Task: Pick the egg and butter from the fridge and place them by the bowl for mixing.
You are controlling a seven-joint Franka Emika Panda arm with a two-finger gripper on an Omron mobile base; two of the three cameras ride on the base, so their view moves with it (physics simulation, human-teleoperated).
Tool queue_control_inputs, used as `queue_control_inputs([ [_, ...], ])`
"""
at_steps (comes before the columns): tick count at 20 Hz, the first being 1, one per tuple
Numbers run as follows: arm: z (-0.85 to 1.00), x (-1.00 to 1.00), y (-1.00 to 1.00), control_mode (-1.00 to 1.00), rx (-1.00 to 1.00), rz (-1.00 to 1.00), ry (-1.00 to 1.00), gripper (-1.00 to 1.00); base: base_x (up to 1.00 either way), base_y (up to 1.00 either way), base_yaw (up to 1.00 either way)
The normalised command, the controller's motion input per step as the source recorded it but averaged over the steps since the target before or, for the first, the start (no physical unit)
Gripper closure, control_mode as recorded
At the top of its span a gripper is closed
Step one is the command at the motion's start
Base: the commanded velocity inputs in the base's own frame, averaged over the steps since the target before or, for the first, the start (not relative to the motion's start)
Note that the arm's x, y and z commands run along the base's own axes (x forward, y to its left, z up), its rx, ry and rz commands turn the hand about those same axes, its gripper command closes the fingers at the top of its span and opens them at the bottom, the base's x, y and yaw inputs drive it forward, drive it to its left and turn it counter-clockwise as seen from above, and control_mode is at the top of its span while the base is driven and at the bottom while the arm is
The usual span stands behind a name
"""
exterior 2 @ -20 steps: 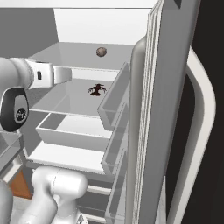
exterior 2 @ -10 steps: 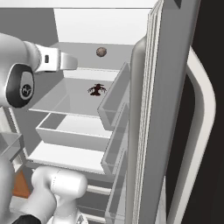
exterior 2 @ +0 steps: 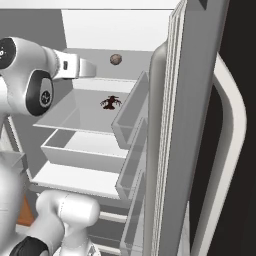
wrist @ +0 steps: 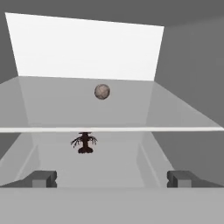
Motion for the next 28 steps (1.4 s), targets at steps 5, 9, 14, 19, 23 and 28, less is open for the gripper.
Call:
queue_control_inputs([
  [5, 0.0, 0.55, -0.03, -1.0, 0.05, 0.0, 0.03, -1.0, 0.0, 0.0, 0.0],
  [9, 0.04, 0.54, 0.0, -1.0, 0.03, 0.0, 0.11, -1.0, 0.0, 0.0, 0.0],
  [14, -0.01, 0.5, -0.07, -1.0, 0.0, 0.0, 0.02, -1.0, 0.0, 0.0, 0.0],
  [19, -0.18, 0.36, -0.02, -1.0, 0.0, 0.02, 0.0, -1.0, 0.0, 0.0, 0.0],
  [23, -0.17, 0.33, -0.02, -1.0, 0.0, 0.04, -0.05, -1.0, 0.0, 0.0, 0.0],
  [28, -0.05, 0.38, -0.02, -1.0, 0.0, 0.05, -0.1, -1.0, 0.0, 0.0, 0.0],
])
